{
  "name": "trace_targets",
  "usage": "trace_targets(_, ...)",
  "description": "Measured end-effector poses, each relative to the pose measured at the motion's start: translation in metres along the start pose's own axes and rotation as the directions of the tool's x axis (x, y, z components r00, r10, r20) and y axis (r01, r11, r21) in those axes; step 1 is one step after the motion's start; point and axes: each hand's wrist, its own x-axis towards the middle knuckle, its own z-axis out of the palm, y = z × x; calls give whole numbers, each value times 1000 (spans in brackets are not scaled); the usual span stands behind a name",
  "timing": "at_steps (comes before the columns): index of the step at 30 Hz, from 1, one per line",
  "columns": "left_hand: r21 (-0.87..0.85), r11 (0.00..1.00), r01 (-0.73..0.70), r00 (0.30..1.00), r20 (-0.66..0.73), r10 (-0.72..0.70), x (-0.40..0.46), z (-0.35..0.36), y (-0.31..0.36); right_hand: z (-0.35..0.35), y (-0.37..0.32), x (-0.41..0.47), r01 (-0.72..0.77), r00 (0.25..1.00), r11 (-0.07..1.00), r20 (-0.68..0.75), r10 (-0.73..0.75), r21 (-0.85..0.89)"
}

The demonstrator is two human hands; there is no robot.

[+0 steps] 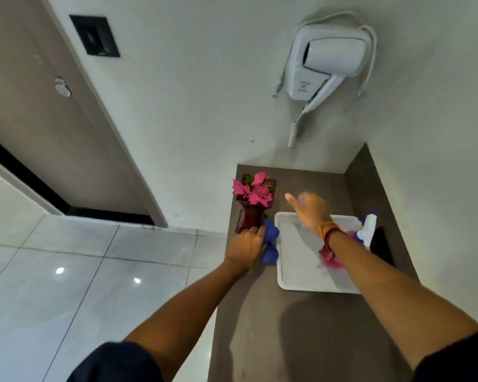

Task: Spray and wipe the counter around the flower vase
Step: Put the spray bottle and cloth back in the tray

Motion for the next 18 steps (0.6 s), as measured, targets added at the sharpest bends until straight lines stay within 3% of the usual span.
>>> trace_targets(1,-34,999,-19,999,-28,18,2,0,8,4,17,-9,-91,996,994,-7,91,54)
trace_targets(2,-53,997,-47,998,-34,45,7,0,19,6,31,-19,-227,973,957,76,216,180)
trace_targets(3,-61,995,-78,997,-29,77,12,-1,29,7,44,-26,-377,921,861,239,309,340)
trace_targets(5,-76,991,-109,994,-16,108,22,2,52,7,67,-37,-563,808,652,505,303,509)
trace_targets(6,-76,990,-119,993,-14,119,26,4,61,6,72,-41,-587,793,580,548,268,565)
trace_targets(9,-58,983,-173,985,-1,173,39,18,85,10,87,-39,-490,871,378,423,251,785)
trace_targets(12,61,967,-246,966,-62,250,47,34,89,18,94,-33,-405,906,393,303,297,825)
trace_targets(14,154,938,-312,944,-60,324,49,48,85,26,97,-31,-403,908,500,265,325,766)
trace_targets(16,276,896,-348,937,75,341,42,63,80,35,100,-34,-422,904,683,225,363,596)
trace_targets(18,371,852,-369,922,262,285,31,80,75,48,105,-38,-437,899,800,241,367,411)
